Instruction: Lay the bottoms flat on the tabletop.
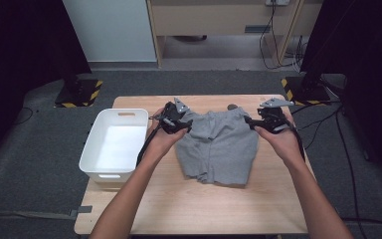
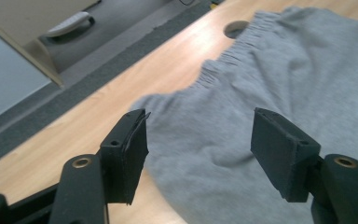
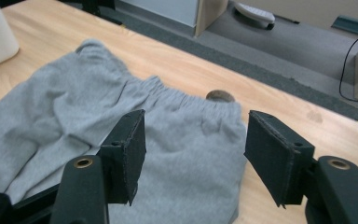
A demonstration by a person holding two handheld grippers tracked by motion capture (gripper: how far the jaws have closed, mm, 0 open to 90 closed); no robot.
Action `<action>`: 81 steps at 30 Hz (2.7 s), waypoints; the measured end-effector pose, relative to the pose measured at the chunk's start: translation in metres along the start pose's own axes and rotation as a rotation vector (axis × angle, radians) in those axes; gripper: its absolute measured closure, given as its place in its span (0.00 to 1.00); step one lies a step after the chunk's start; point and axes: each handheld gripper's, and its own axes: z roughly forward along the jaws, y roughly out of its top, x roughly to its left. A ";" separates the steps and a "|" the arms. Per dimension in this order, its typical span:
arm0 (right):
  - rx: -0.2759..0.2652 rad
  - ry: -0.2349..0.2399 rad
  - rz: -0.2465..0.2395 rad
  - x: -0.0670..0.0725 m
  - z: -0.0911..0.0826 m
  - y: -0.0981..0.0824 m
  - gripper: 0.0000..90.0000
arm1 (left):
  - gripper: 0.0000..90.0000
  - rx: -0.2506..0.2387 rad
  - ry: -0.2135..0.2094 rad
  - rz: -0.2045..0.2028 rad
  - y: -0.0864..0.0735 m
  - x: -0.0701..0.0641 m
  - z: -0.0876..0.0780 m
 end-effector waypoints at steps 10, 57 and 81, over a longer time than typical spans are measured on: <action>0.024 0.018 -0.001 0.010 -0.015 -0.024 0.50 | 0.38 -0.015 -0.037 0.007 -0.028 -0.024 -0.011; 0.154 0.113 0.128 0.044 -0.014 -0.128 0.40 | 0.18 0.046 -0.199 -0.045 -0.129 -0.067 -0.003; 0.226 0.155 0.055 0.056 -0.003 -0.141 0.78 | 0.21 0.050 -0.223 -0.032 -0.130 -0.071 0.000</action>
